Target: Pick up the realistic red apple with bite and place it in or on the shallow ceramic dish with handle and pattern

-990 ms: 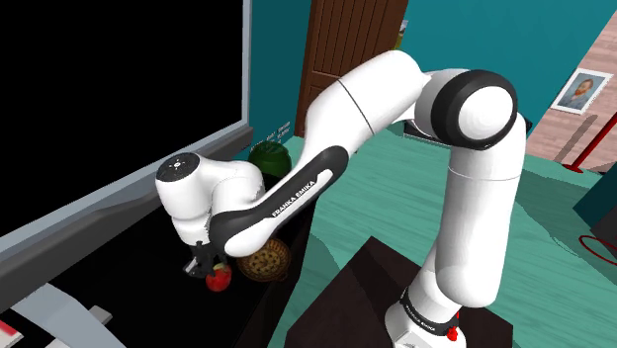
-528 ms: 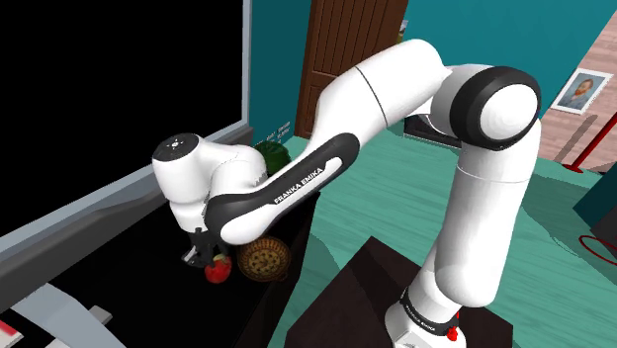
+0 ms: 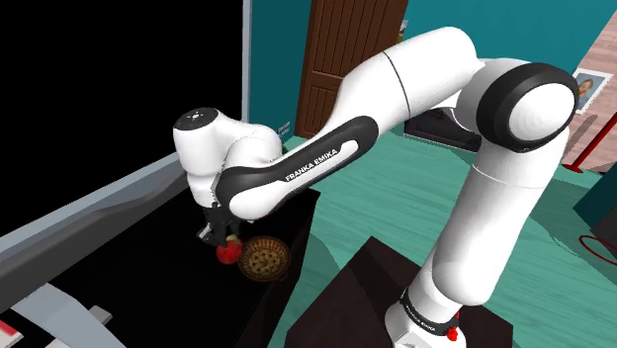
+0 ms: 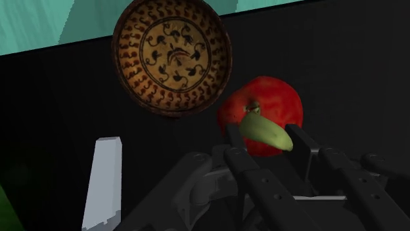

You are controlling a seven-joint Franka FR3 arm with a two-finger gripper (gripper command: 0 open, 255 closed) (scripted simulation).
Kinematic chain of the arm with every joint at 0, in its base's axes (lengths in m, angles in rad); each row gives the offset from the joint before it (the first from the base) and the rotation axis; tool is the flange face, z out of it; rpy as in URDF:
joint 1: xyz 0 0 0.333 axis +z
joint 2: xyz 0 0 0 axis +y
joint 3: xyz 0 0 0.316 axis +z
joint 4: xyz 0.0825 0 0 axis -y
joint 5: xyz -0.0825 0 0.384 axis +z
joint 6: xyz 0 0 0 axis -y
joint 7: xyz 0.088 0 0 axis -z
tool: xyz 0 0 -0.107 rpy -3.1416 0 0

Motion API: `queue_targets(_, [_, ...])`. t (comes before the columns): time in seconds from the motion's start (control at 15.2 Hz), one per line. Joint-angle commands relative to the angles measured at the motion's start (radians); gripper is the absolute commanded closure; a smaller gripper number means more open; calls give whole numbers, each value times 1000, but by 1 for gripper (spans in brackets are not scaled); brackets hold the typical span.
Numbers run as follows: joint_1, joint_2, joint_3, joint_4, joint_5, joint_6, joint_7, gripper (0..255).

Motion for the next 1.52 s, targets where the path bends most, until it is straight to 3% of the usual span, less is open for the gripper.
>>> queue_targets(0.0, [-30, -50, -14, -43, 28, 15, -58, 255])
queue_targets(0.53, [-119, -207, -107, -155, 107, 35, -289, 255])
queue_targets(1.45, [-124, -78, -103, -226, -3, 206, -184, 255])
